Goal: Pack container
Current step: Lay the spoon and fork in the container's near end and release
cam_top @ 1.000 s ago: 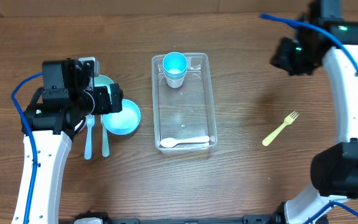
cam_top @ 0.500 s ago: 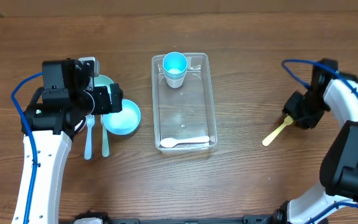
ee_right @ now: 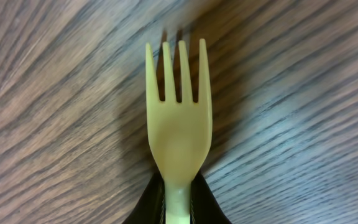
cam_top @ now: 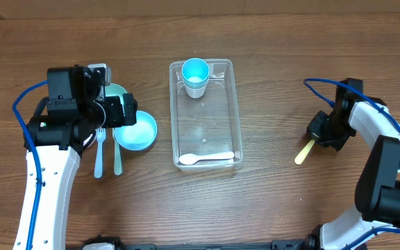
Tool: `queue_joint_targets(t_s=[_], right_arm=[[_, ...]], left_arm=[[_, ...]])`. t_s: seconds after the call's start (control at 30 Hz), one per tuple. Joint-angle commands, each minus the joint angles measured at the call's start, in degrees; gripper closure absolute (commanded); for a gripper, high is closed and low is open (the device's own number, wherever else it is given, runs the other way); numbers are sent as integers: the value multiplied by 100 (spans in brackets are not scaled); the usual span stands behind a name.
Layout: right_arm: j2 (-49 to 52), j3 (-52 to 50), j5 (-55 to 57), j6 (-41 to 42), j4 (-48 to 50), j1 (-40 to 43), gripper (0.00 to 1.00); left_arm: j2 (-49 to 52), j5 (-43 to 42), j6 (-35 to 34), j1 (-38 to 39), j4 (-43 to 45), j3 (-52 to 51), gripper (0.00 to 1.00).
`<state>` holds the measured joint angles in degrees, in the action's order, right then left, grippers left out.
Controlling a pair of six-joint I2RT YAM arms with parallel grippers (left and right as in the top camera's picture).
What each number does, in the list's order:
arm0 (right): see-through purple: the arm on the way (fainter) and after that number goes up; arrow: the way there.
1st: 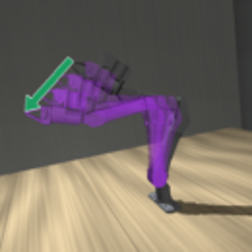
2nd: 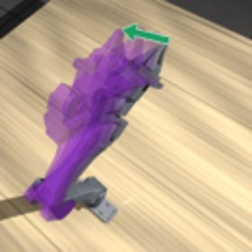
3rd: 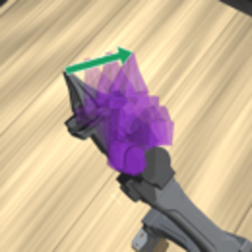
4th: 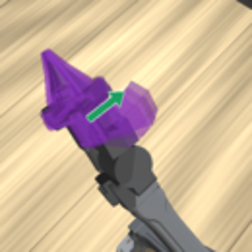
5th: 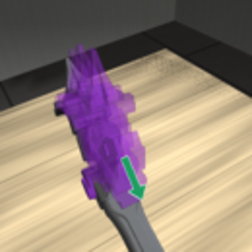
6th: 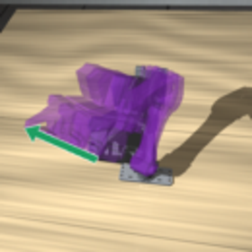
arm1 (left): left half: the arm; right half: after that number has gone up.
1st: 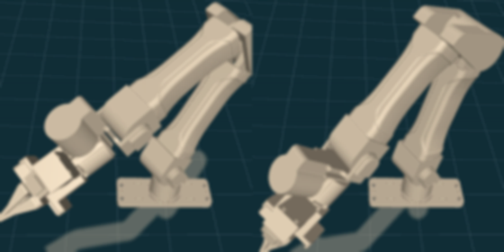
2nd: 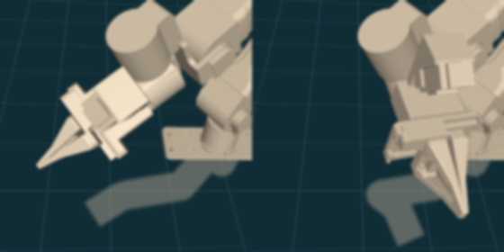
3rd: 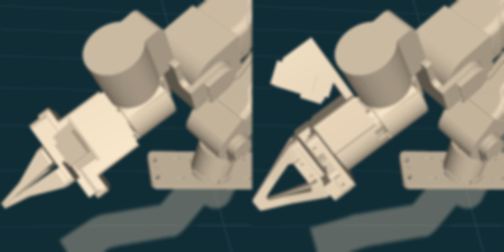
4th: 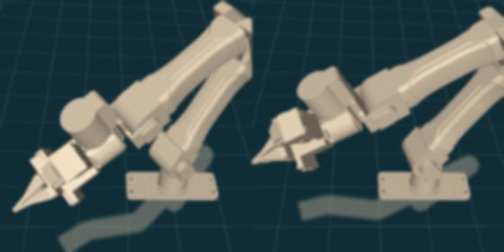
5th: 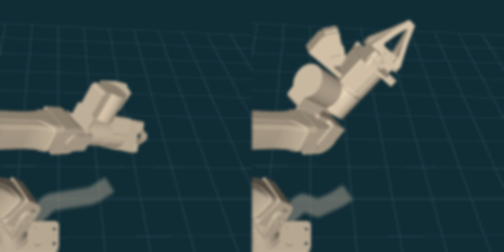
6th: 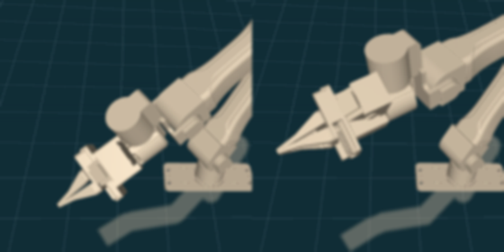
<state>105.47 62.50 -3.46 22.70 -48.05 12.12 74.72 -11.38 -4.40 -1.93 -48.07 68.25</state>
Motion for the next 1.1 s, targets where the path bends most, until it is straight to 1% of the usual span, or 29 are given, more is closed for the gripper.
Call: queue_joint_targets(t_s=[0.0,0.07,0.1,0.17,0.23,0.3,0.33,0.43,0.47,0.53,0.6,0.67,0.7,0.87,1.07], right_arm=[[20,24,452,7,-168,-328,96],[-87,291,614,-17,-411,-531,96],[-269,564,776,-107,-595,-763,96],[-647,1104,769,-450,-868,-1235,96],[-1064,1952,723,-1438,-1156,-2044,96],[-1204,2557,719,-2177,-1311,-2680,96],[-1237,2887,568,-2933,-1357,-3154,96],[-1215,3051,-15,-4631,-1320,-4100,96],[-1172,3047,-249,-5066,-1379,-4328,96],[-1045,3047,-761,-5650,-1572,-4603,96],[-855,3047,-999,-6203,-1847,-4712,96],[-452,3047,-1303,-7243,-2293,-4721,96],[-243,3047,-1340,-7569,-2422,-4721,96],[525,3047,-1311,-8334,-2470,-4732,96],[708,3047,-1316,-8432,-2463,-4826,96]], left_arm=[[26,-50,-96,-28,7,114,0],[26,-48,-96,-28,7,114,0],[26,-48,-94,-31,9,114,0],[26,-48,-94,-28,7,114,0],[26,-48,-94,-28,7,114,0],[26,-48,-96,-28,7,114,0],[26,-48,-96,-28,7,114,0],[26,-48,-96,-28,9,114,0],[26,-48,-96,-28,7,114,0],[26,-50,-96,-28,7,114,0],[26,-48,-96,-28,7,114,0],[26,-48,-96,-28,7,114,0],[26,-50,-96,-28,9,114,0],[26,-48,-96,-28,7,114,0],[26,-48,-96,-28,7,114,0]])
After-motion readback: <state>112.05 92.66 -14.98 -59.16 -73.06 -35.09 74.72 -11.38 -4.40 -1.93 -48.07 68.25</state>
